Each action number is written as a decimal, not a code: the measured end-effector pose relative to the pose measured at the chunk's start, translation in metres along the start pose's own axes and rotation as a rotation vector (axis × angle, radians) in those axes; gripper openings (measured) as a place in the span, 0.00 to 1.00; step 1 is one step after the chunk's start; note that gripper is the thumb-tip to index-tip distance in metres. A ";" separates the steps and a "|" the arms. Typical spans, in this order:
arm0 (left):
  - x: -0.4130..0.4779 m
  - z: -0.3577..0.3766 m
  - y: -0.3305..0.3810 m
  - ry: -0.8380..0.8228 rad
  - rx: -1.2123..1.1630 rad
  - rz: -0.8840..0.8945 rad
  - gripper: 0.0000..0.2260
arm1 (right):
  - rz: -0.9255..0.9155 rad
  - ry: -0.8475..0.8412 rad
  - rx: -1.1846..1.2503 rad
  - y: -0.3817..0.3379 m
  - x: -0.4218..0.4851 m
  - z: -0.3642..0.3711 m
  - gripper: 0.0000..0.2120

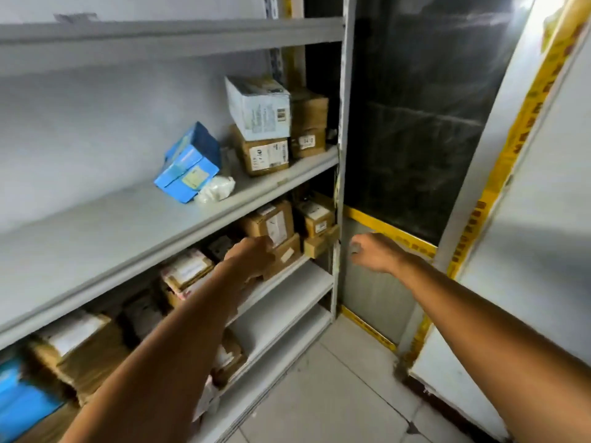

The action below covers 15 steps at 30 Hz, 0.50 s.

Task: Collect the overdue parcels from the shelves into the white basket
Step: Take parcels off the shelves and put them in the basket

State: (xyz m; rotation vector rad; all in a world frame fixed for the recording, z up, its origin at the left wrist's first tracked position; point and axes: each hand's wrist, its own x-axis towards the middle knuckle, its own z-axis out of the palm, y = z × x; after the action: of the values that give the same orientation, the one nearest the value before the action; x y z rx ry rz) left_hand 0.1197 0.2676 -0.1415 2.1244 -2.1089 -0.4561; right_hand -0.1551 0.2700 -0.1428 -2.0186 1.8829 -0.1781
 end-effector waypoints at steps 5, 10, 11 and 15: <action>-0.061 -0.044 -0.075 0.119 0.016 -0.221 0.15 | -0.263 -0.115 0.057 -0.097 0.048 0.020 0.18; -0.152 -0.078 -0.129 0.264 0.011 -0.565 0.15 | -0.570 -0.201 0.031 -0.206 0.039 0.029 0.21; -0.169 -0.083 -0.137 0.302 -0.004 -0.618 0.16 | -0.626 -0.209 0.018 -0.224 0.036 0.031 0.21; -0.251 -0.095 -0.162 0.385 -0.006 -0.853 0.16 | -0.861 -0.245 -0.037 -0.290 0.003 0.044 0.22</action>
State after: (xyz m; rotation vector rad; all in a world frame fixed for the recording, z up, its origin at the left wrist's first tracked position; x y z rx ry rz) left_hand 0.3049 0.5080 -0.0648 2.7432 -0.9392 -0.0864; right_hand 0.1310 0.2850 -0.0816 -2.6028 0.7890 -0.1047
